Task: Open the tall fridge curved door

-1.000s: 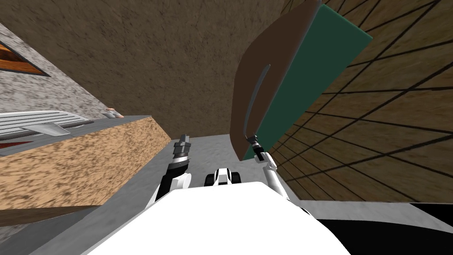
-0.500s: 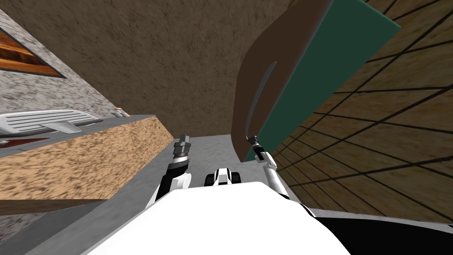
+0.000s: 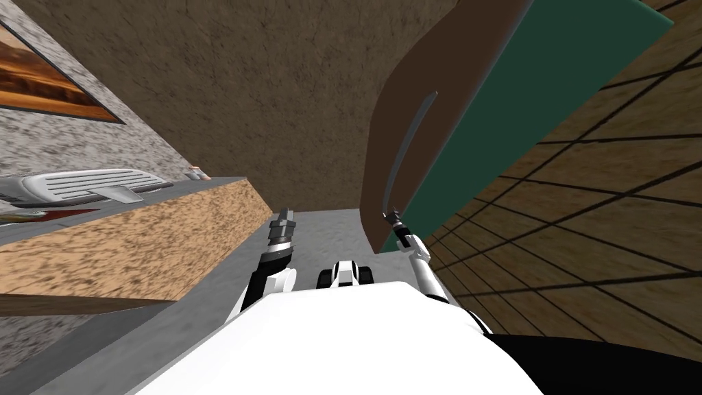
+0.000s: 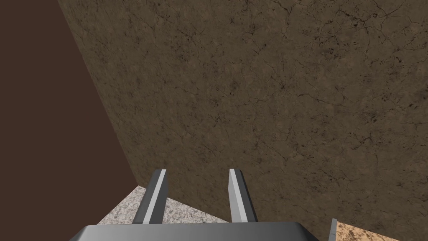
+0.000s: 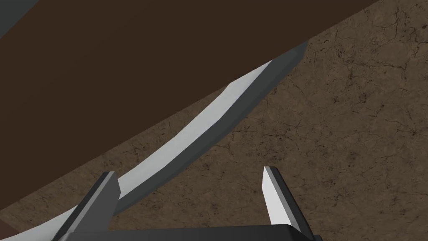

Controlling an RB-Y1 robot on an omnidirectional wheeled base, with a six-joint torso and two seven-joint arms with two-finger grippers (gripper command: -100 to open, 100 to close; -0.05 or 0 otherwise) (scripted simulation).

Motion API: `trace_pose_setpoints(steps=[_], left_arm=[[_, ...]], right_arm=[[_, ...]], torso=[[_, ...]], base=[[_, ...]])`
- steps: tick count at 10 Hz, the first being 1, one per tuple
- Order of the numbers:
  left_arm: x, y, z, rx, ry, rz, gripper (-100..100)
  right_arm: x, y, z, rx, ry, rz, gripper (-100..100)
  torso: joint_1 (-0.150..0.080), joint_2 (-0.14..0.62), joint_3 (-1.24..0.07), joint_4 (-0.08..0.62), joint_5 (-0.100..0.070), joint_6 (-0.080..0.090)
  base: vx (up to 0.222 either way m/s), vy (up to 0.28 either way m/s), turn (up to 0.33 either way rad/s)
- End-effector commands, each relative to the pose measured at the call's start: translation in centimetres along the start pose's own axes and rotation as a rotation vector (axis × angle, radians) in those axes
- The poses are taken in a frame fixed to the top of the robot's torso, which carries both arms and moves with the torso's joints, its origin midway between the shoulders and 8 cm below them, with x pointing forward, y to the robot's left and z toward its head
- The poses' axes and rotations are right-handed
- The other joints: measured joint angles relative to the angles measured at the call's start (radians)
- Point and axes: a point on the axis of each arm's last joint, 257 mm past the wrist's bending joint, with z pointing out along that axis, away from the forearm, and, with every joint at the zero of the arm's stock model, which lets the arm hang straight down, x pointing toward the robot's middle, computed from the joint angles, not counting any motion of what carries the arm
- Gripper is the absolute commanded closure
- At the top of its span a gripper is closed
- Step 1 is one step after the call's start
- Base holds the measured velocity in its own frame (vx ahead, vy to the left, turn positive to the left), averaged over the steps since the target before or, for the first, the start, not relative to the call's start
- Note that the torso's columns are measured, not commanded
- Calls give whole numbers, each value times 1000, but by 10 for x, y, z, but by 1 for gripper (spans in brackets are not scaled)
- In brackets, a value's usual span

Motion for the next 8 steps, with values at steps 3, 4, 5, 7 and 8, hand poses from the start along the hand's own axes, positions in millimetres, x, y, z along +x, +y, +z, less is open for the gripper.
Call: trace_pose_setpoints(steps=[3,4,5,7,8], left_arm=[[0,0,0,0,0,0,0],[0,0,0,0,0,0,0],[0,0,0,0,0,0,0],[0,0,0,0,0,0,0],[0,0,0,0,0,0,0]], right_arm=[[15,-10,11,24,52,-37,-100],[20,-14,15,38,76,-41,-100],[23,-17,18,44,88,-42,-100],[25,-17,19,48,95,-41,-100],[20,-14,15,38,76,-41,100]], torso=[[-1,2,1,1,0,-1],[-2,4,2,1,-1,0],[-3,1,1,1,0,-1],[-2,-3,-2,0,0,-1],[1,-5,-3,-1,0,0]], base=[[-37,-30,167],[-95,-80,280],[-95,-82,169],[-72,-57,127],[46,22,-253]])
